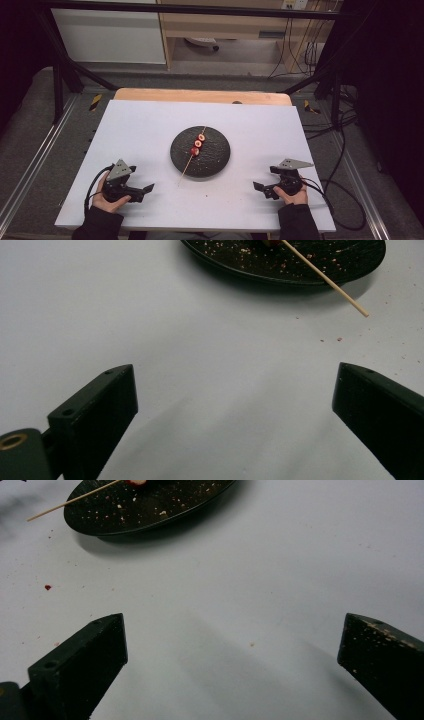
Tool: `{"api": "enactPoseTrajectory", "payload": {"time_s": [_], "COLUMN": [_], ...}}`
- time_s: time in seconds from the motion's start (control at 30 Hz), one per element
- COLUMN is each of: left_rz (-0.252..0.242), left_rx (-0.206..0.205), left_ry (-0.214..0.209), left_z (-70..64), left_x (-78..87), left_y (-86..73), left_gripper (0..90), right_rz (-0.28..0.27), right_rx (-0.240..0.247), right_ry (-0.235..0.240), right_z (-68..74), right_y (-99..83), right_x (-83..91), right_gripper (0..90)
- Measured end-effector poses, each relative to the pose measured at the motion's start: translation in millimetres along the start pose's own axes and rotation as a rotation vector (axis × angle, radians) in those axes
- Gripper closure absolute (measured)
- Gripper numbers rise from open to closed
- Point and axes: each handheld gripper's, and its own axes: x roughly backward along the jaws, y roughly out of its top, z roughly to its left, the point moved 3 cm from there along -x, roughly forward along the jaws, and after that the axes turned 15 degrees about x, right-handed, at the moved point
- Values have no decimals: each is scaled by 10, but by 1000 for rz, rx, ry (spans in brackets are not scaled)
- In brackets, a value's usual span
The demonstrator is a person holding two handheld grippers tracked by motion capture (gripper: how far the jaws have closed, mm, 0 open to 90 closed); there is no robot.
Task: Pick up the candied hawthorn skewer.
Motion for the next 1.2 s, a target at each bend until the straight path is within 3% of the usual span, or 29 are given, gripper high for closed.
{"api": "enactPoseTrajectory", "payload": {"time_s": [0.57,1.2], "left_rz": [-13,-33], "left_rx": [-1,16], "left_ry": [22,50], "left_z": [-35,-170], "left_x": [9,-42], "left_y": [51,259], "left_gripper": [40,40], "right_rz": [7,11], "right_rx": [6,7], "right_ry": [-19,-19], "right_z": [-6,-3], "right_y": [-3,7], "right_x": [5,6], "right_gripper": [6,6]}}
